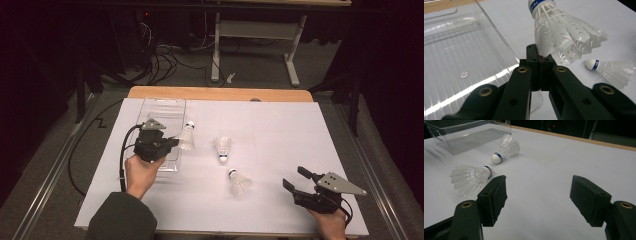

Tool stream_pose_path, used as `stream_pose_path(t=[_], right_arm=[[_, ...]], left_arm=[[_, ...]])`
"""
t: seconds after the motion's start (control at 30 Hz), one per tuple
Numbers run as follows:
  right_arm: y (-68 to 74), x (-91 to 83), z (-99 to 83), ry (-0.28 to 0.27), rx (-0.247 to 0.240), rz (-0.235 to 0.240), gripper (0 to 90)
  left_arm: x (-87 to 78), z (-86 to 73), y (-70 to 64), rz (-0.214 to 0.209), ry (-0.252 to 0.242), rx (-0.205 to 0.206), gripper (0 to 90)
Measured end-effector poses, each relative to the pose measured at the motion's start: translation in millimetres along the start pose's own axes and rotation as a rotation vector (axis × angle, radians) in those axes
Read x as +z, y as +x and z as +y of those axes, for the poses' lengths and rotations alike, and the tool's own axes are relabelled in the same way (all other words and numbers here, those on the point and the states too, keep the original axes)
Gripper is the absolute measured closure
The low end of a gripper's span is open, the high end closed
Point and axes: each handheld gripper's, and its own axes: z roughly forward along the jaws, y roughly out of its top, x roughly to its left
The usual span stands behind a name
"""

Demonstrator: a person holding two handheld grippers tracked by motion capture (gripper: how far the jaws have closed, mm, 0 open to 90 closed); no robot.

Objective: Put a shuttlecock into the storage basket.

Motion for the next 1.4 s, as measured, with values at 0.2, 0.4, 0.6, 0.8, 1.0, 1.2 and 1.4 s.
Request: stream_pose_path(t=[0.2,0.4,0.6,0.8,1.0,1.2,1.4], right_arm=[[0.4,-0.2,0.0,-0.003,0.000,-0.002,30.2],[0.1,-0.1,0.0,0.000,0.000,-0.001,30.2],[0.0,-0.1,0.0,0.000,0.000,-0.001,30.2],[0.2,-0.2,0.0,-0.002,0.002,-0.001,30.2],[0.1,0.0,0.0,0.000,0.001,-0.001,30.2],[0.2,-0.1,0.0,0.000,0.001,-0.001,30.2],[0.1,-0.2,0.0,-0.001,0.001,-0.001,30.1]], left_arm=[[-3.6,0.3,5.9,0.009,-0.015,-0.012,89.6],[-6.0,0.3,12.4,0.026,-0.016,-0.019,89.6],[-8.5,-0.2,17.7,0.044,-0.013,-0.022,89.6],[-10.1,-0.8,23.7,0.066,-0.012,-0.025,89.6],[-10.0,-1.3,28.4,0.076,-0.005,-0.029,89.6],[-8.0,-1.6,33.6,0.092,0.006,-0.035,89.5],[-4.7,-1.1,37.1,0.097,0.014,-0.041,89.4]])
